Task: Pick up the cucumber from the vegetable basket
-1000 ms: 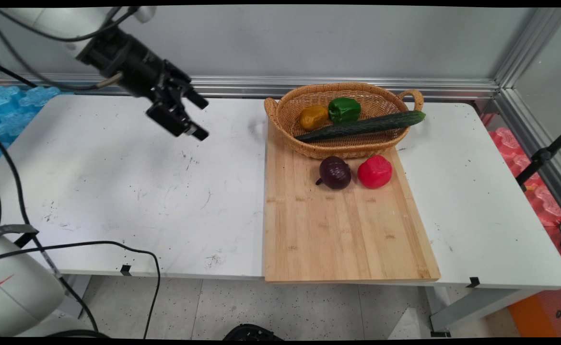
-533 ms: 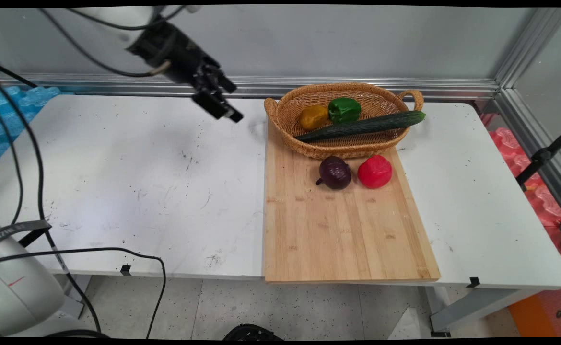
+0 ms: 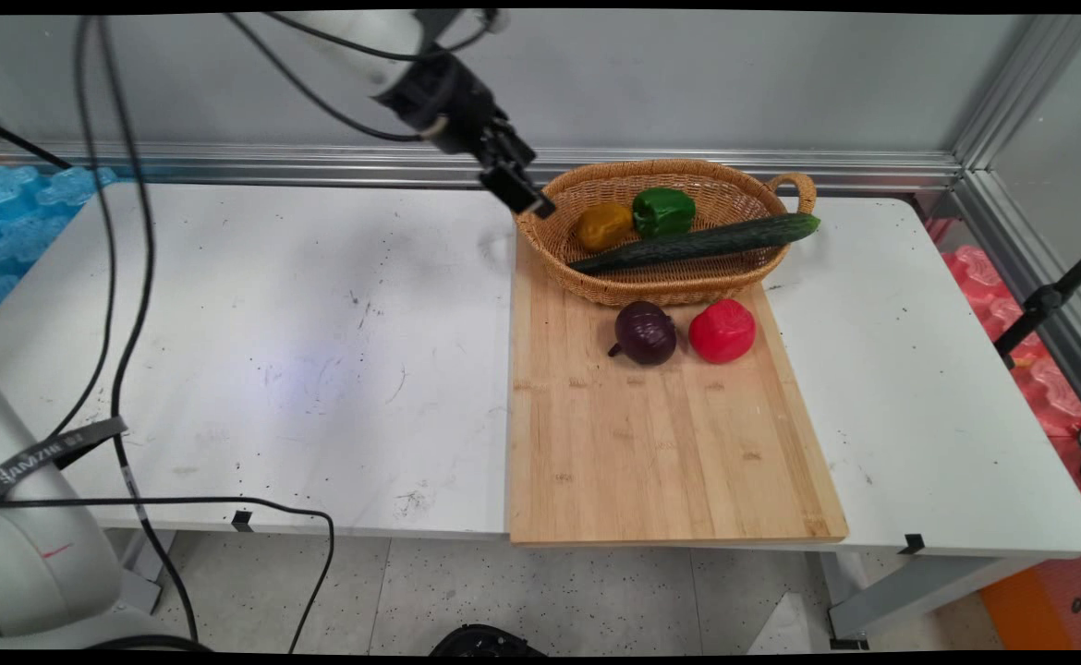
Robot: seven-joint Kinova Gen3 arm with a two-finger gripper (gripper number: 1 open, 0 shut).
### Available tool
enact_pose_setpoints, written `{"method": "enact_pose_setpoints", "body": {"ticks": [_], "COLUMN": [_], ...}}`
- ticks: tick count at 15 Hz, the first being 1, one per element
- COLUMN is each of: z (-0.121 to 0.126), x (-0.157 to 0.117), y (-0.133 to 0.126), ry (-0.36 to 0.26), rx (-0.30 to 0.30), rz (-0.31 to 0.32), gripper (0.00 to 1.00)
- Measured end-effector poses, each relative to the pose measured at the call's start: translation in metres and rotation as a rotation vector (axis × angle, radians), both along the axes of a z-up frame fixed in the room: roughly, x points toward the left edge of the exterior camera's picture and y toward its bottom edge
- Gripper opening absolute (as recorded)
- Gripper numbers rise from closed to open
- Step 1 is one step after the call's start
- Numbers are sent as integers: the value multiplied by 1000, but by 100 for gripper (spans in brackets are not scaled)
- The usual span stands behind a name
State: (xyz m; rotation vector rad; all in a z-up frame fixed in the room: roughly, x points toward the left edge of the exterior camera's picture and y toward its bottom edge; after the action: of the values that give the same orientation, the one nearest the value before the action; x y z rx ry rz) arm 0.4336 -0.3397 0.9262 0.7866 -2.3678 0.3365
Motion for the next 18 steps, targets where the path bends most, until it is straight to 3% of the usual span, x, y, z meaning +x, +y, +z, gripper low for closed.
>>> {"method": "enact_pose_setpoints", "body": {"ticks": [10, 18], "z": [-60, -106], "x": [-78, -129], "y": [-86, -128], "ry": [-26, -59], "rx": [-11, 7], "rz": [-16, -67], "gripper": [100, 100]}}
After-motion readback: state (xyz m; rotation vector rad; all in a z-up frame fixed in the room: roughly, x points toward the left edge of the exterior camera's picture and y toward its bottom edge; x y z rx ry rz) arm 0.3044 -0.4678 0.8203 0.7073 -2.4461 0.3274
